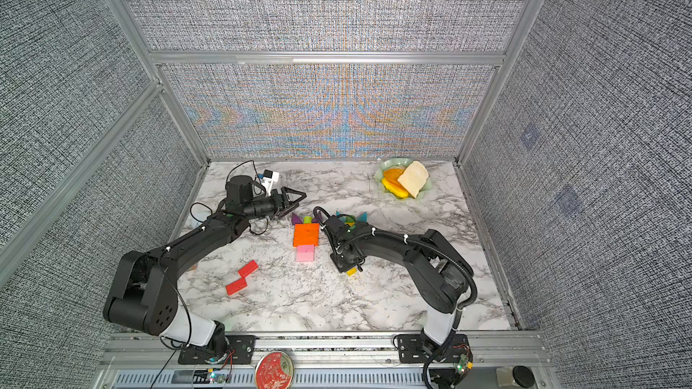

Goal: Assemble a carrot with building blocks
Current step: Move the building block to the center of the board, then adjust the building block at the center of the board.

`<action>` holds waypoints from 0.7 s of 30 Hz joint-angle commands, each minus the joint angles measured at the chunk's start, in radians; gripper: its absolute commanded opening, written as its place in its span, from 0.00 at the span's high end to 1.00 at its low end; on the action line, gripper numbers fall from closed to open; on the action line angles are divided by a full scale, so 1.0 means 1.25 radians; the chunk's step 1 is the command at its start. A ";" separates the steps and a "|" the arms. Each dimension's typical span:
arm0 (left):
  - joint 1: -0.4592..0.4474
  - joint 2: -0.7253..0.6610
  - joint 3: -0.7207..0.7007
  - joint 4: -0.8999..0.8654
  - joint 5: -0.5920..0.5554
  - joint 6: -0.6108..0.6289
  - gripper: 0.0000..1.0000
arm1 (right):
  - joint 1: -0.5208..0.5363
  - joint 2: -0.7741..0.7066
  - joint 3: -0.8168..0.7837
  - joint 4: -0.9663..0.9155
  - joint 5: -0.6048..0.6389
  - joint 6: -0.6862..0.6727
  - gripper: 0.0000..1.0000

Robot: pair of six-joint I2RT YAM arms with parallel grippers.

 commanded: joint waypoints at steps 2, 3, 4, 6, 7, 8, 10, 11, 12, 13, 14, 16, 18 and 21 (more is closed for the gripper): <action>0.001 -0.004 0.000 0.011 -0.002 0.014 0.25 | 0.000 0.013 0.028 -0.017 0.068 -0.033 0.42; 0.001 -0.002 0.000 0.011 -0.002 0.013 0.26 | 0.002 0.005 0.025 -0.023 0.084 -0.024 0.38; 0.001 -0.002 0.000 0.012 -0.001 0.011 0.26 | 0.005 -0.006 0.019 -0.030 0.097 -0.012 0.35; 0.001 -0.002 -0.002 0.016 0.000 0.007 0.26 | 0.009 -0.027 0.002 -0.046 0.124 0.022 0.31; 0.001 -0.002 -0.005 0.021 0.001 0.002 0.25 | 0.012 -0.039 -0.011 -0.053 0.131 0.042 0.30; 0.001 -0.003 -0.008 0.030 0.004 -0.004 0.26 | 0.015 -0.046 -0.024 -0.058 0.133 0.061 0.29; 0.001 -0.006 -0.013 0.042 0.009 -0.012 0.26 | 0.020 -0.053 -0.046 -0.059 0.142 0.092 0.29; 0.001 -0.007 -0.013 0.044 0.011 -0.015 0.26 | 0.019 -0.054 -0.056 -0.050 0.146 0.103 0.29; 0.002 -0.006 -0.013 0.045 0.012 -0.016 0.26 | 0.019 -0.052 -0.060 -0.041 0.149 0.112 0.29; 0.001 -0.006 -0.014 0.048 0.013 -0.017 0.26 | 0.018 -0.048 -0.060 -0.033 0.151 0.118 0.29; 0.002 -0.006 -0.014 0.047 0.012 -0.017 0.26 | 0.016 -0.043 -0.055 -0.030 0.161 0.128 0.29; 0.002 -0.005 -0.015 0.046 0.010 -0.015 0.26 | 0.004 -0.034 -0.046 -0.033 0.193 0.152 0.29; 0.002 -0.003 -0.014 0.041 0.006 -0.011 0.26 | -0.017 -0.033 -0.041 -0.040 0.213 0.175 0.29; 0.002 -0.001 -0.013 0.040 0.008 -0.011 0.26 | -0.040 -0.042 -0.033 -0.047 0.247 0.200 0.29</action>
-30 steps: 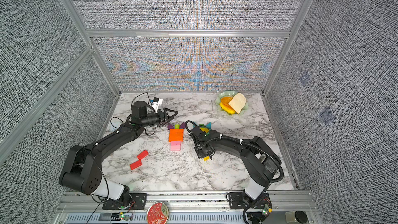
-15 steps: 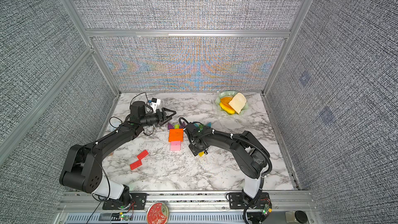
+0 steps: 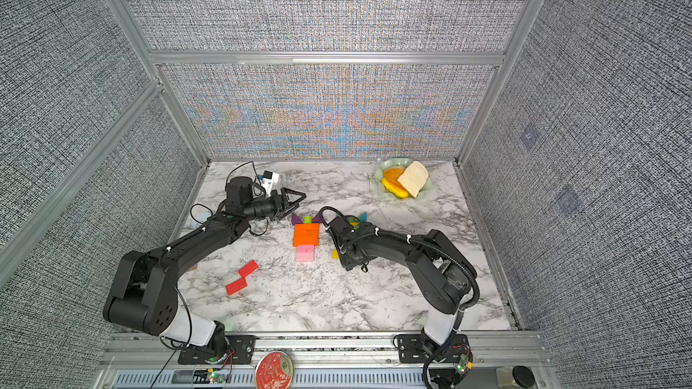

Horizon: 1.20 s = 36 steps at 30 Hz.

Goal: Assemble a carrot with building blocks
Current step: Adjust the building block at the center of the board, then assemble the building block at the center of the board.

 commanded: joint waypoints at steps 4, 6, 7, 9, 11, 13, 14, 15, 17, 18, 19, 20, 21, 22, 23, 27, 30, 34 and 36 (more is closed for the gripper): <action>0.001 -0.005 0.000 0.019 0.005 0.004 0.26 | -0.007 -0.037 0.013 -0.001 -0.009 0.049 0.28; 0.000 -0.005 0.001 0.019 0.006 0.005 0.26 | -0.001 -0.056 0.010 0.014 -0.050 0.053 0.23; 0.001 -0.008 0.000 0.019 0.006 0.005 0.26 | 0.001 -0.061 0.010 0.025 -0.072 0.051 0.17; 0.001 -0.011 0.002 0.017 0.005 0.005 0.26 | 0.001 -0.057 0.013 0.047 -0.139 0.025 0.08; 0.001 -0.012 0.002 0.017 0.005 0.005 0.26 | 0.001 -0.037 0.024 0.057 -0.168 -0.007 0.01; 0.000 -0.012 0.002 0.016 0.005 0.007 0.25 | -0.004 -0.013 0.039 0.052 -0.172 -0.024 0.01; 0.000 -0.011 0.002 0.015 0.004 0.006 0.25 | -0.008 0.000 0.048 0.048 -0.183 -0.025 0.01; 0.001 -0.010 0.003 0.015 0.004 0.006 0.26 | -0.011 0.010 0.055 0.047 -0.189 -0.020 0.01; 0.001 -0.007 0.002 0.015 0.004 0.007 0.26 | -0.012 0.024 0.058 0.066 -0.212 -0.024 0.01; 0.000 -0.007 0.002 0.015 0.004 0.006 0.26 | -0.012 0.029 0.061 0.067 -0.215 -0.023 0.01; 0.001 -0.006 0.002 0.014 0.003 0.006 0.26 | -0.013 0.034 0.066 0.066 -0.211 -0.023 0.01; 0.000 -0.006 0.001 0.015 0.003 0.006 0.26 | -0.013 0.040 0.069 0.068 -0.217 -0.027 0.01; 0.000 -0.004 0.001 0.016 0.003 0.006 0.26 | -0.013 0.045 0.071 0.071 -0.224 -0.027 0.01; 0.001 -0.005 0.001 0.016 0.004 0.006 0.26 | -0.013 0.052 0.075 0.069 -0.224 -0.025 0.01; 0.001 -0.005 0.002 0.016 0.004 0.006 0.26 | -0.013 0.058 0.077 0.069 -0.228 -0.025 0.01; 0.000 -0.004 0.000 0.018 0.006 0.005 0.26 | -0.013 0.065 0.074 0.072 -0.212 -0.009 0.01; 0.001 -0.004 0.000 0.018 0.006 0.004 0.26 | -0.013 0.081 0.079 0.066 -0.189 -0.001 0.01; 0.001 -0.006 0.000 0.021 0.007 0.003 0.26 | -0.007 0.095 0.086 0.072 -0.180 -0.013 0.01; 0.000 -0.007 0.000 0.022 0.007 0.002 0.26 | -0.004 0.104 0.093 0.065 -0.173 -0.018 0.01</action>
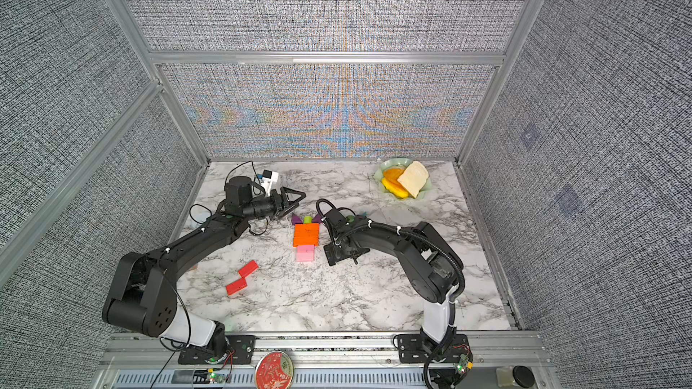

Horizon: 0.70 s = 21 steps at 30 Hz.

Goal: Assemble a carrot with building blocks
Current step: Assemble the building block at the center of the board.

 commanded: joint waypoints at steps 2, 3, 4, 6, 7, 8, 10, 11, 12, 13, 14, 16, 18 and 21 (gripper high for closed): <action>0.000 0.000 0.001 0.017 0.009 0.001 0.26 | 0.005 0.015 0.011 -0.014 0.016 -0.005 0.01; 0.001 0.000 0.001 0.017 0.009 0.002 0.26 | 0.006 0.014 0.011 -0.016 0.020 -0.003 0.01; 0.001 -0.001 0.000 0.017 0.008 0.001 0.26 | 0.007 0.011 0.011 -0.017 0.025 0.002 0.01; 0.001 -0.001 0.000 0.017 0.007 0.001 0.26 | 0.008 0.000 0.008 -0.022 0.036 0.020 0.02; 0.001 0.001 -0.001 0.017 0.007 0.001 0.26 | 0.008 -0.005 0.007 -0.023 0.038 0.026 0.03; 0.001 0.000 -0.001 0.018 0.009 0.000 0.26 | 0.007 -0.009 0.006 -0.023 0.039 0.035 0.05; 0.001 0.001 -0.001 0.018 0.008 0.000 0.26 | 0.006 -0.016 0.004 -0.024 0.056 0.058 0.07; 0.000 0.000 -0.001 0.018 0.007 0.000 0.26 | 0.003 -0.020 0.004 -0.028 0.066 0.072 0.07; 0.001 0.000 -0.001 0.018 0.007 0.000 0.26 | -0.001 -0.023 0.004 -0.032 0.074 0.085 0.08; 0.001 0.000 0.000 0.018 0.007 0.000 0.26 | -0.007 -0.028 0.001 -0.032 0.080 0.100 0.08; 0.000 0.001 -0.002 0.019 0.007 0.000 0.26 | -0.014 -0.035 -0.003 -0.030 0.087 0.127 0.08; 0.001 0.001 -0.002 0.018 0.007 -0.002 0.26 | -0.023 -0.051 -0.016 -0.016 0.094 0.166 0.08; 0.001 0.001 -0.002 0.020 0.008 -0.003 0.26 | -0.033 -0.060 -0.027 -0.005 0.091 0.195 0.08; 0.001 -0.002 -0.002 0.024 0.009 -0.005 0.26 | -0.044 -0.058 -0.033 0.013 0.072 0.216 0.08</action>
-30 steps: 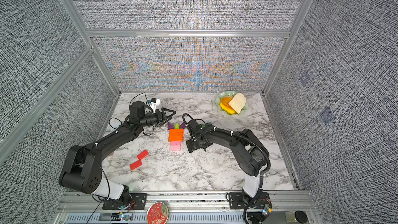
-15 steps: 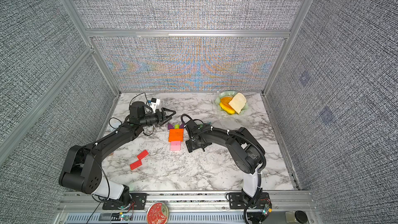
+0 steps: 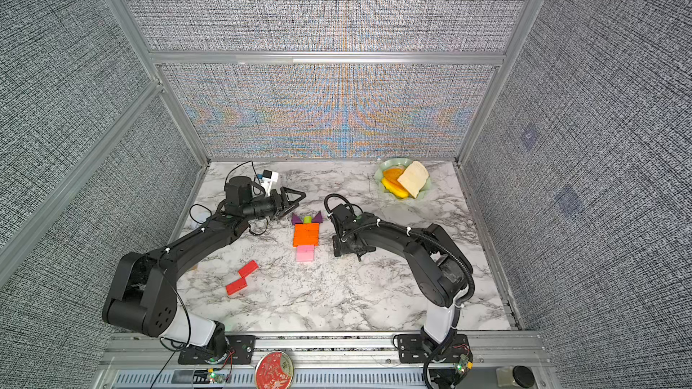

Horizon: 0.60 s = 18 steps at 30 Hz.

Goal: Assemble a carrot with building blocks
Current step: Assemble the building block at the center of the board.

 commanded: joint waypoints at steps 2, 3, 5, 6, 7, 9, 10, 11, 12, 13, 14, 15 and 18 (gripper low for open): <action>0.001 -0.004 -0.004 0.024 0.009 -0.004 0.26 | -0.008 0.007 -0.001 0.022 -0.004 0.059 0.08; 0.001 -0.004 -0.003 0.026 0.010 -0.005 0.26 | -0.011 0.012 0.000 0.027 -0.008 0.059 0.08; 0.000 -0.005 -0.006 0.028 0.011 -0.008 0.26 | -0.016 0.025 0.004 0.029 -0.008 0.060 0.07; 0.001 -0.005 -0.006 0.029 0.010 -0.008 0.26 | -0.018 0.028 0.004 0.030 -0.007 0.061 0.07; 0.000 -0.004 -0.005 0.028 0.010 -0.008 0.26 | -0.021 0.032 0.006 0.033 -0.008 0.061 0.07; 0.001 -0.004 -0.005 0.029 0.011 -0.008 0.26 | -0.022 0.040 0.013 0.035 -0.009 0.060 0.07; 0.001 -0.004 -0.005 0.030 0.011 -0.008 0.26 | -0.022 0.045 0.018 0.033 -0.004 0.058 0.07; 0.001 -0.005 -0.005 0.030 0.011 -0.009 0.26 | -0.022 0.048 0.023 0.031 -0.003 0.058 0.06; 0.001 -0.004 -0.007 0.031 0.011 -0.008 0.26 | -0.022 0.051 0.024 0.034 -0.006 0.059 0.06; 0.001 -0.005 -0.006 0.031 0.011 -0.009 0.26 | -0.022 0.052 0.025 0.037 -0.008 0.057 0.06; 0.001 -0.003 -0.007 0.032 0.012 -0.010 0.26 | -0.022 0.054 0.027 0.038 -0.010 0.056 0.05; 0.001 -0.004 -0.007 0.033 0.012 -0.010 0.26 | -0.022 0.058 0.030 0.035 -0.005 0.057 0.05; 0.000 -0.003 -0.008 0.034 0.012 -0.011 0.26 | -0.025 0.064 0.034 0.033 0.003 0.055 0.04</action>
